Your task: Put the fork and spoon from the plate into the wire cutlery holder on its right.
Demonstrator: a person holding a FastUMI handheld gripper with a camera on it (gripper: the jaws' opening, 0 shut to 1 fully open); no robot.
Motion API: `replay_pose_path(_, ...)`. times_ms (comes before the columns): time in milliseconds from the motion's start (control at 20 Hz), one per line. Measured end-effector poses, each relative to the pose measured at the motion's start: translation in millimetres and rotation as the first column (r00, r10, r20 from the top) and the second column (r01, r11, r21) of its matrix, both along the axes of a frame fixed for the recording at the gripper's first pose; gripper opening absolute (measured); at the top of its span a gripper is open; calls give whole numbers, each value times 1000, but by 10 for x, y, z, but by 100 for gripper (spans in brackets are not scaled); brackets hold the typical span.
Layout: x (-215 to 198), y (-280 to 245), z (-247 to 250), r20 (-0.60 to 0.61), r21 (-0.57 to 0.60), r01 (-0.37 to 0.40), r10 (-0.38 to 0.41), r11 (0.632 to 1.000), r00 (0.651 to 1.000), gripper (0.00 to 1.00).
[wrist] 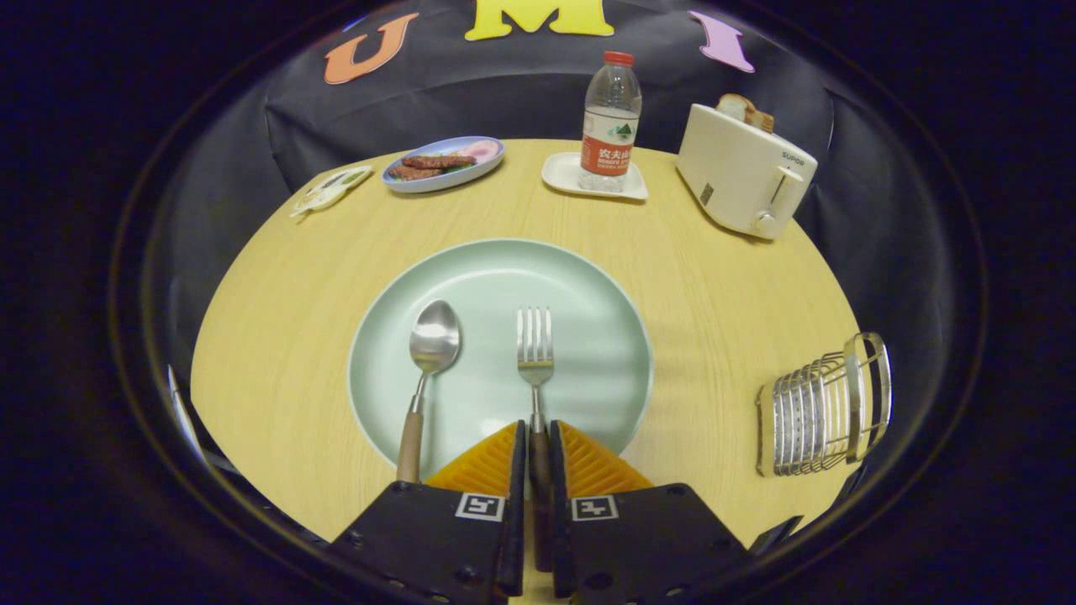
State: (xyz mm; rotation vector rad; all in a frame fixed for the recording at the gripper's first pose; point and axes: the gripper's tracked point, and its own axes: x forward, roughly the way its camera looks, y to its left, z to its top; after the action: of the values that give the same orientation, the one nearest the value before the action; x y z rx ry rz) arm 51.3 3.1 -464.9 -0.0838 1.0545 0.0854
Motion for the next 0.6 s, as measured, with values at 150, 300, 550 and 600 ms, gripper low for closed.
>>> replay_pose_path(150,60,34,-48,-10,33,-42,42,999,999,7)
replay_pose_path(300,66,35,100,16,47,-96,95,994,995,6)
replay_pose_path(550,76,-40,556,95,47,-188,183,981,979,6)
replay_pose_path(600,70,-51,683,110,62,-198,191,978,975,6)
